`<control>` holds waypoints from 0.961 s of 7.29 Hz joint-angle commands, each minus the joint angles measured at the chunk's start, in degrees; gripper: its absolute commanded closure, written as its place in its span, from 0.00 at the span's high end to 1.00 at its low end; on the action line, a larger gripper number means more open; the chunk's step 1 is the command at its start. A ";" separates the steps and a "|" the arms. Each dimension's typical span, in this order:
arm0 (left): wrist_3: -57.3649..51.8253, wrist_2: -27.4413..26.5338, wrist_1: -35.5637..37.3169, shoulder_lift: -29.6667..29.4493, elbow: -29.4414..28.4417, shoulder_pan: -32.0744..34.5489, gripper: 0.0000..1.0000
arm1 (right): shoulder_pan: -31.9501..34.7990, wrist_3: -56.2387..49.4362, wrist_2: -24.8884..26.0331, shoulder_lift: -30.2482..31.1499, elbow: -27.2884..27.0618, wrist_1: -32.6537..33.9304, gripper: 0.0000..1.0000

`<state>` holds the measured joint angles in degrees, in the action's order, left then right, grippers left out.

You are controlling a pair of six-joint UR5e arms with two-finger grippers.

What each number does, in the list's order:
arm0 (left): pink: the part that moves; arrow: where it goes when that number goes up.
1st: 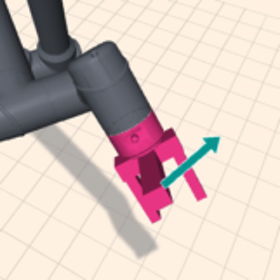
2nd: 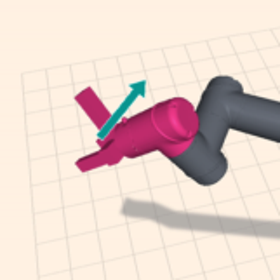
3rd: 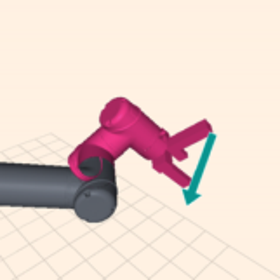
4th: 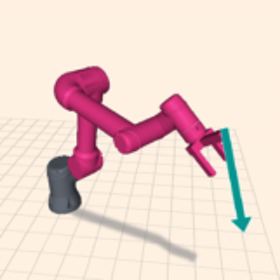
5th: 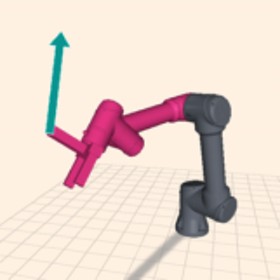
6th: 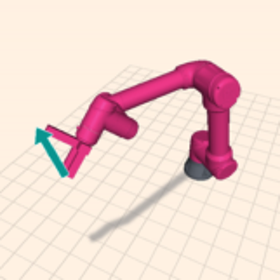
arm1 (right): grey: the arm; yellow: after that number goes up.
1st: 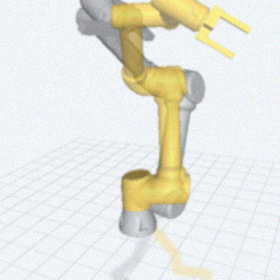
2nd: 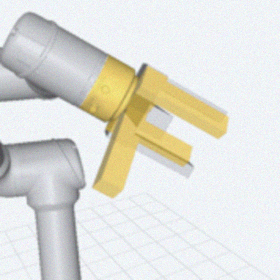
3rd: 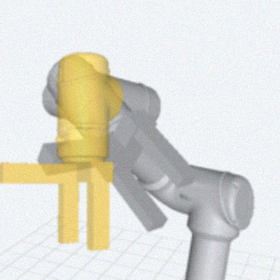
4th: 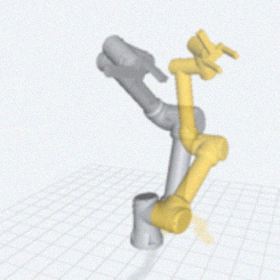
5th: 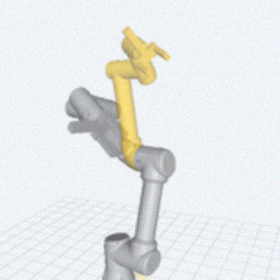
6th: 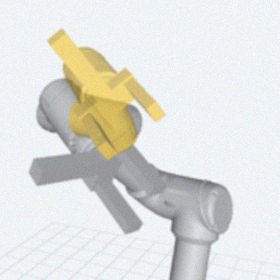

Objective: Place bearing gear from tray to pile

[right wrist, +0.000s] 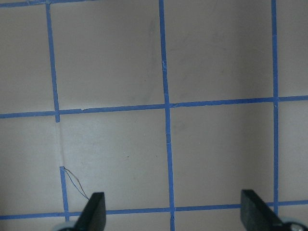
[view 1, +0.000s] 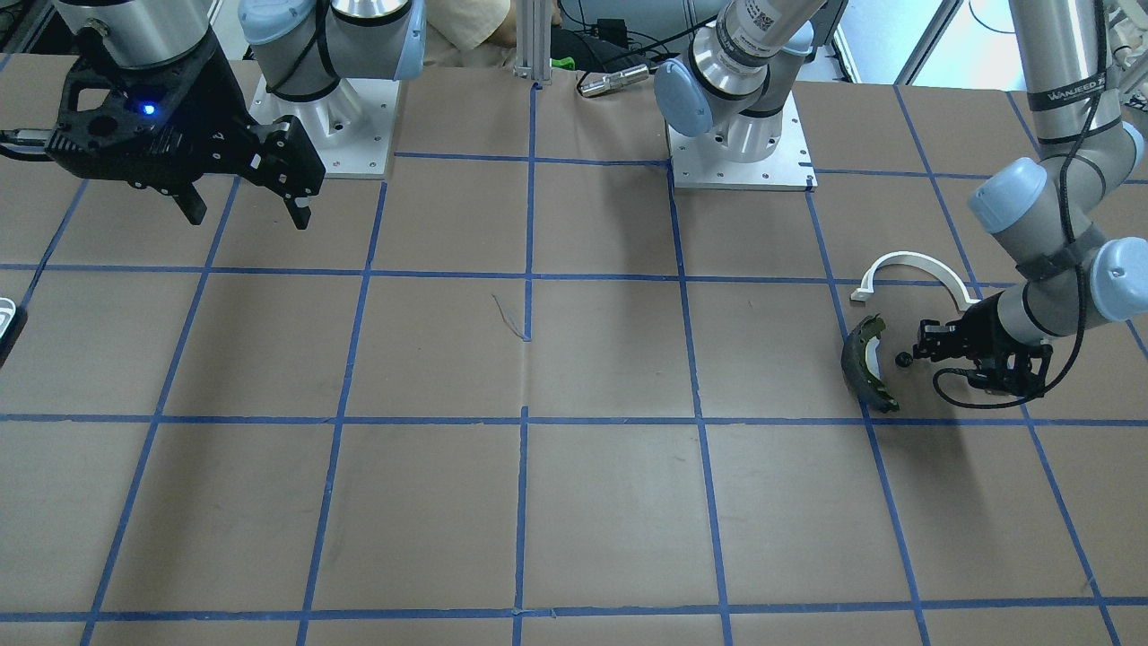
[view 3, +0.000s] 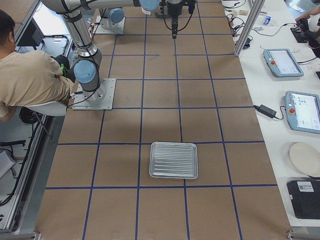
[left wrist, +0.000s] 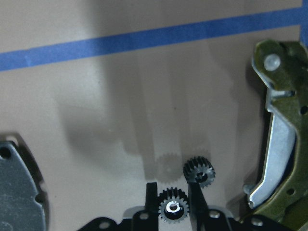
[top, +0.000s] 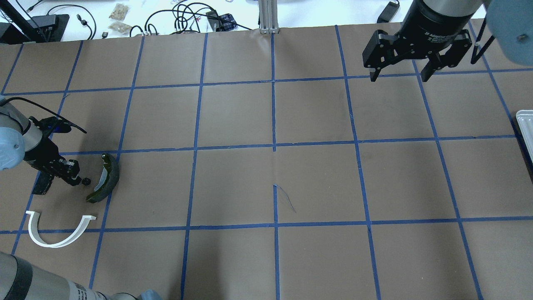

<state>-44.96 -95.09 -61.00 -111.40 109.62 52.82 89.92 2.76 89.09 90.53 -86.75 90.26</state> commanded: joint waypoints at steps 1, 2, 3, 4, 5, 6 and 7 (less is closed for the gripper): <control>0.22 0.08 1.23 -0.22 0.06 0.00 0.58 | -0.01 -0.03 -0.06 0.00 0.00 0.00 1.00; 0.22 0.08 1.59 -0.22 -0.02 0.00 0.88 | -0.01 -0.03 -0.06 0.00 0.00 0.00 1.00; 0.22 -0.10 1.59 -0.04 -0.37 0.09 0.97 | -0.01 -0.03 -0.06 0.00 0.00 0.00 1.00; 0.48 -0.19 1.24 1.09 -0.55 0.35 1.00 | 0.08 -0.03 -0.06 0.00 0.00 0.00 1.00; 0.92 -0.19 0.72 2.15 -1.07 0.79 1.00 | -0.01 -0.03 -0.06 0.00 0.00 0.00 1.00; 1.45 -0.45 0.10 3.11 -2.30 1.14 1.00 | 0.08 -0.03 -0.14 0.00 0.00 0.00 1.00; 4.85 -0.45 -3.65 4.51 -3.70 1.84 1.00 | -0.01 -0.03 -0.06 0.00 0.00 0.00 1.00</control>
<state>-42.90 -95.45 -61.56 -108.43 107.44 53.96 89.96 2.72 89.00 90.53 -86.75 90.26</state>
